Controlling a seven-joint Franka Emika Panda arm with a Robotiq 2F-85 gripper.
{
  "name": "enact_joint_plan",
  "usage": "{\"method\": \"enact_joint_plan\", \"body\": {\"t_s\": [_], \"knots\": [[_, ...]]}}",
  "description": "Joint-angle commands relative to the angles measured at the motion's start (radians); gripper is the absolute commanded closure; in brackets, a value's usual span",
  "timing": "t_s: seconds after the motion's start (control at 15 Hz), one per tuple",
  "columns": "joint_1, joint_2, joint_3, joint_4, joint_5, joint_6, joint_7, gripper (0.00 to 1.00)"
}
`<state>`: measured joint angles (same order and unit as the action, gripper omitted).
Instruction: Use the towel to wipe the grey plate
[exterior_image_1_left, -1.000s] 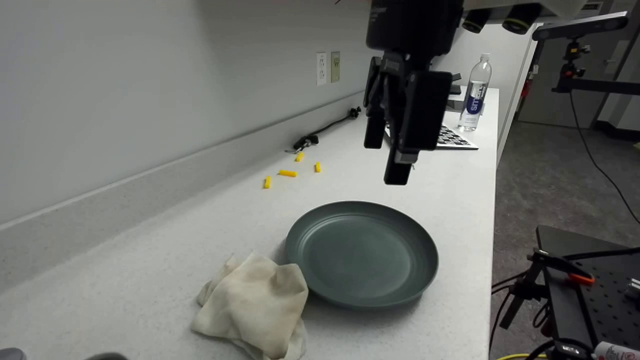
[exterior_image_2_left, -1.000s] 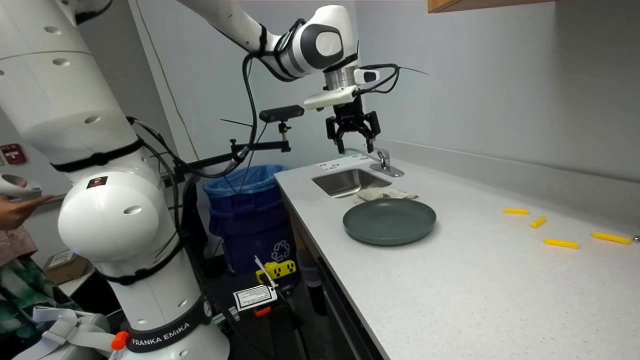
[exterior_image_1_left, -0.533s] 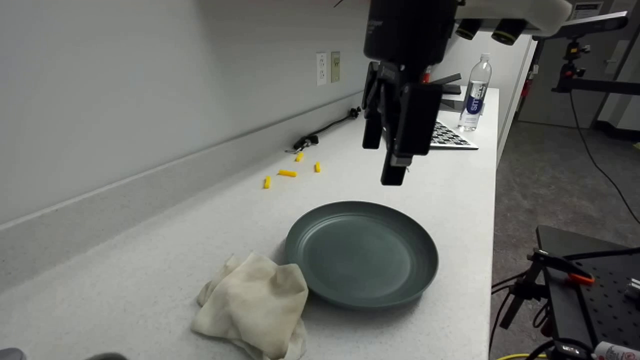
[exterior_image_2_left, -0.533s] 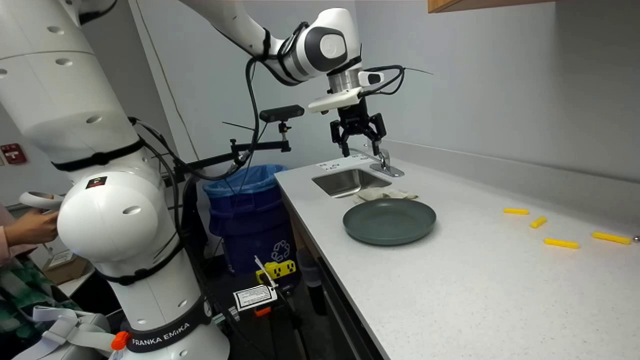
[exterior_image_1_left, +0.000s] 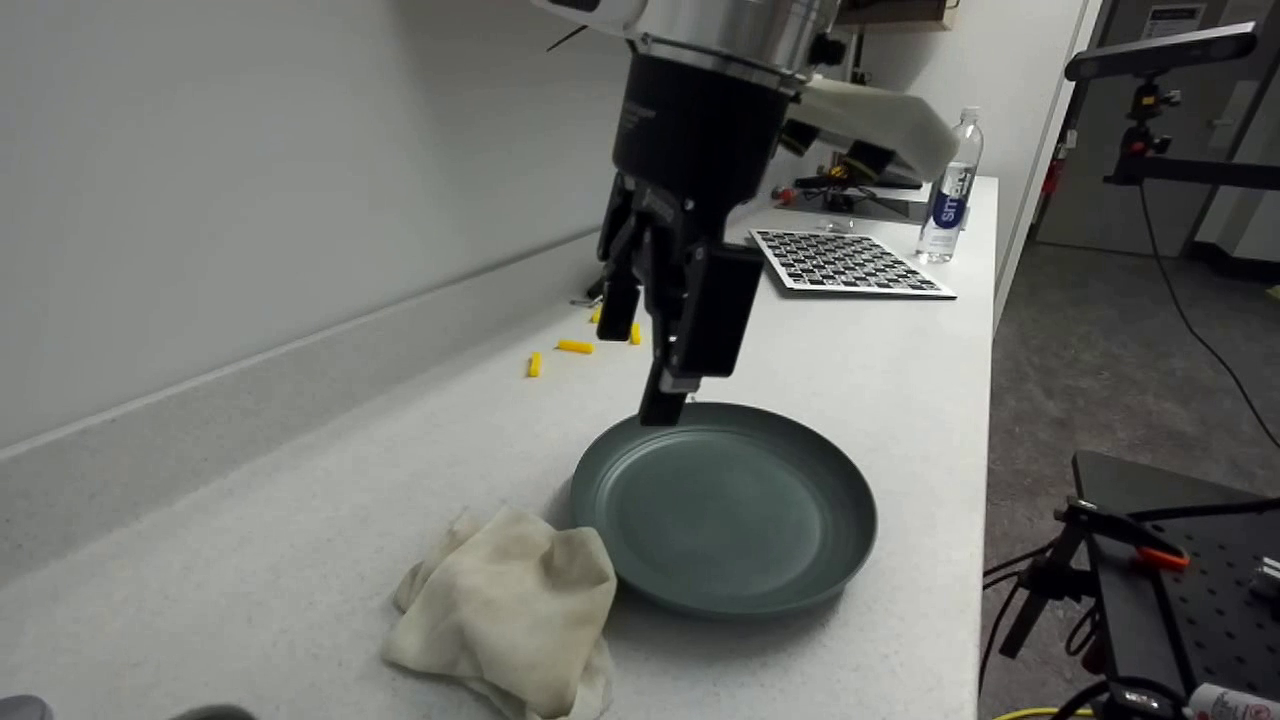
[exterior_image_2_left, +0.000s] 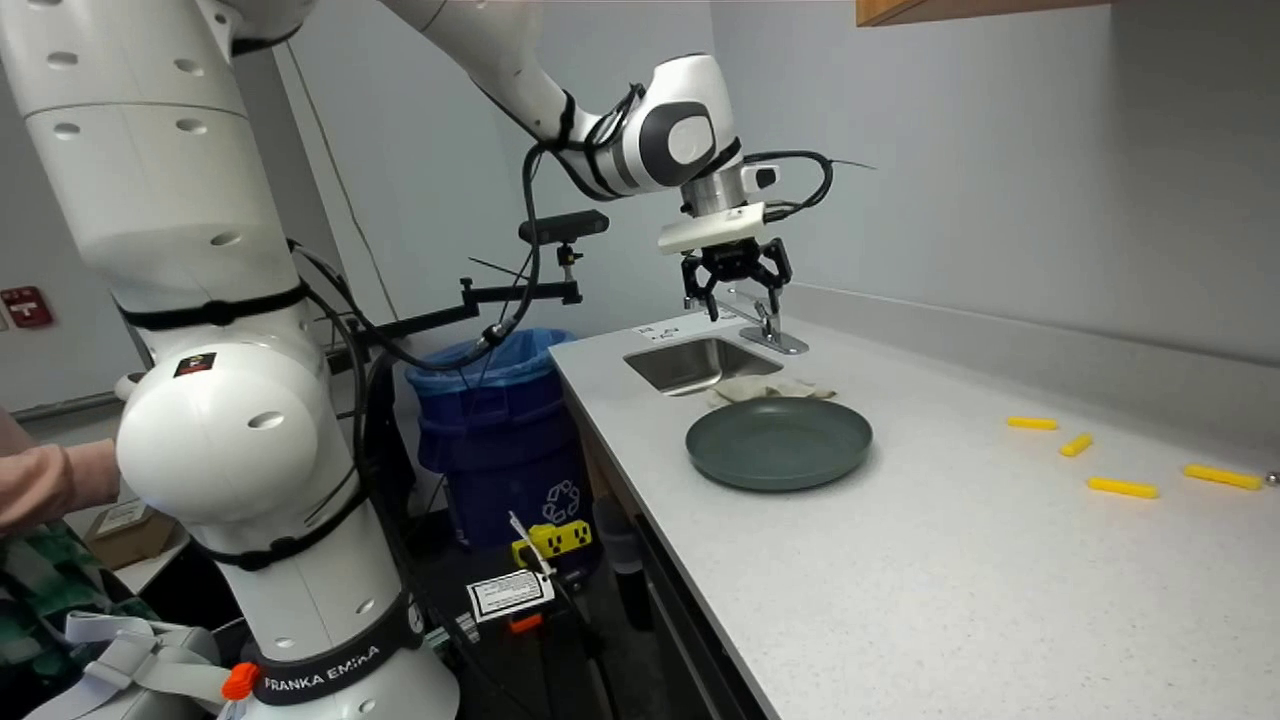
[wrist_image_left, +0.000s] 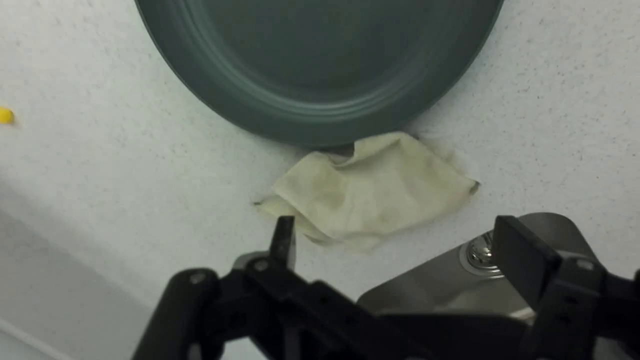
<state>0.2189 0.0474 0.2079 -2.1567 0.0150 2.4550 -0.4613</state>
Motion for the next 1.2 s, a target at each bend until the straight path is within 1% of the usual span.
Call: {"method": "enact_joint_plan", "body": {"t_s": [0.0, 0.2, 0.4, 0.73, 1.13], "knots": [[-0.007, 0.129, 0.038, 0.113, 0.129, 0.047, -0.184, 0.0], [-0.024, 0.213, 0.074, 0.174, 0.182, 0.029, -0.261, 0.0], [-0.027, 0.286, 0.086, 0.206, 0.155, 0.023, -0.253, 0.0], [-0.01, 0.393, 0.064, 0.243, 0.049, 0.031, -0.189, 0.0], [0.01, 0.487, 0.041, 0.343, -0.101, 0.033, -0.143, 0.0]]}}
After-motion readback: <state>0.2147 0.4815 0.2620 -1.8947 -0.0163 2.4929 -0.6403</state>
